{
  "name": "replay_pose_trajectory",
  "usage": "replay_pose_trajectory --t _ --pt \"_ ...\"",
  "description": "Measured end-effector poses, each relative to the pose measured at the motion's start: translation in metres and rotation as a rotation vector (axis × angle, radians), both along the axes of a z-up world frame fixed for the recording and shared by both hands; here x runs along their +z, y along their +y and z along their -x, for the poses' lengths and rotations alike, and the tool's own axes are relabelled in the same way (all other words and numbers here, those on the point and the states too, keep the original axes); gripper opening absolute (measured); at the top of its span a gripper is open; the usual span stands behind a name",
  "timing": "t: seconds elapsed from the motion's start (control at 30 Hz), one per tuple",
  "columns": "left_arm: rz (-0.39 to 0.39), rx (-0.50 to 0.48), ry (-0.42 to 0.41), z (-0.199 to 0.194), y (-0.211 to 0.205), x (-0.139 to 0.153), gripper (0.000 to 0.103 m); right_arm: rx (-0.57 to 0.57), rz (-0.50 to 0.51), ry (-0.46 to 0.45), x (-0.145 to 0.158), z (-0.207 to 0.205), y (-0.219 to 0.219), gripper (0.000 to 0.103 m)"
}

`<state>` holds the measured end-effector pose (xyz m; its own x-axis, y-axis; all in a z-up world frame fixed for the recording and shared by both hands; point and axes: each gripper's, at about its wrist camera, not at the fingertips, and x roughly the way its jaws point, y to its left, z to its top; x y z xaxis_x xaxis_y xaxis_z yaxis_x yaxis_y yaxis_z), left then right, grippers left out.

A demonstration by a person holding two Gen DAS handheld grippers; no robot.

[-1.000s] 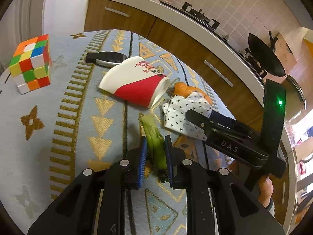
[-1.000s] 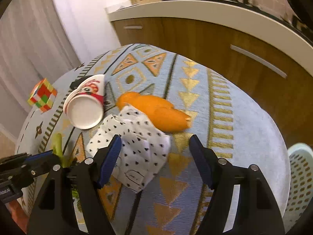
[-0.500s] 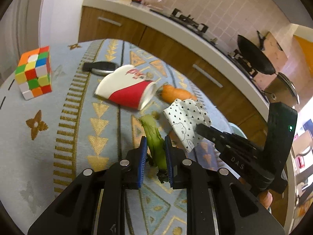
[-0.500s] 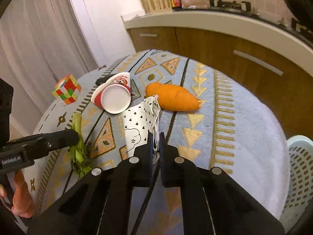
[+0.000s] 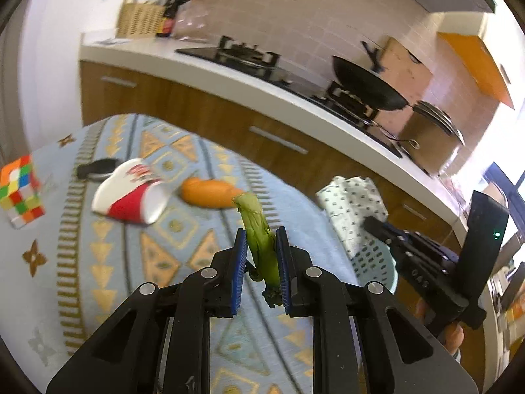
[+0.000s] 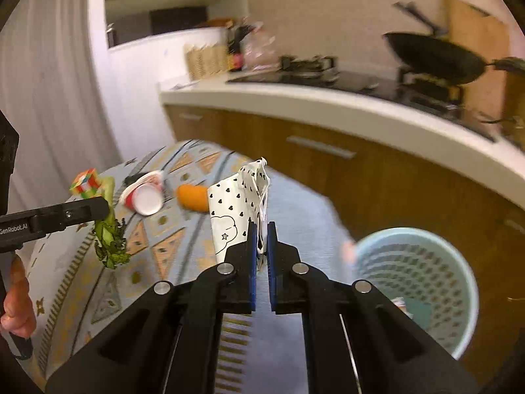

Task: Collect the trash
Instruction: 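Grasp another green stalk with the left tool while the right tool grasps the polka-dot napkin, then carry the stalk and napkin over the basket and open both tools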

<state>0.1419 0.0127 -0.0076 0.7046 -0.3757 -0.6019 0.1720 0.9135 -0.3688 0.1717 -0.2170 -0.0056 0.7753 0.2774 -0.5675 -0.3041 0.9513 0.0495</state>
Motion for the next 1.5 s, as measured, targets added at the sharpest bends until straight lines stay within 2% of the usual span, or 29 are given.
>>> replay_pose_trajectory --t 0.23,0.43,0.73,1.07,1.17,1.27,1.33,1.4,1.47,1.5 --pt "-0.021 -0.116 -0.038 -0.01 -0.055 0.015 0.016 -0.142 0.003 -0.047 0.022 0.02 -0.064 0.004" --pt "-0.036 -0.226 -0.04 -0.025 -0.113 0.016 0.016 -0.285 0.014 -0.041 0.024 0.032 -0.115 0.004" --pt "-0.054 -0.358 0.022 -0.048 -0.19 -0.011 0.016 -0.454 -0.023 0.086 -0.015 0.032 -0.182 0.004" --pt "-0.113 -0.399 0.11 -0.066 -0.231 -0.052 0.016 -0.493 -0.045 0.215 -0.057 0.018 -0.201 0.004" --pt "-0.156 -0.396 0.12 -0.069 -0.239 -0.061 0.016 -0.497 -0.054 0.243 -0.066 0.012 -0.203 0.006" --pt "-0.171 -0.407 0.141 -0.072 -0.246 -0.067 0.02 -0.497 -0.062 0.268 -0.071 0.008 -0.202 0.009" --pt "-0.172 -0.397 0.139 -0.073 -0.245 -0.067 0.043 -0.492 -0.068 0.275 -0.072 0.006 -0.202 0.01" --pt "-0.179 -0.383 0.121 -0.072 -0.243 -0.065 0.045 -0.497 -0.067 0.28 -0.075 0.005 -0.203 0.016" --pt "-0.179 -0.379 0.119 -0.072 -0.239 -0.063 0.045 -0.499 -0.077 0.279 -0.075 0.005 -0.204 0.027" --pt "-0.178 -0.374 0.117 -0.072 -0.237 -0.063 0.045 -0.5 -0.087 0.279 -0.075 0.005 -0.204 0.028"
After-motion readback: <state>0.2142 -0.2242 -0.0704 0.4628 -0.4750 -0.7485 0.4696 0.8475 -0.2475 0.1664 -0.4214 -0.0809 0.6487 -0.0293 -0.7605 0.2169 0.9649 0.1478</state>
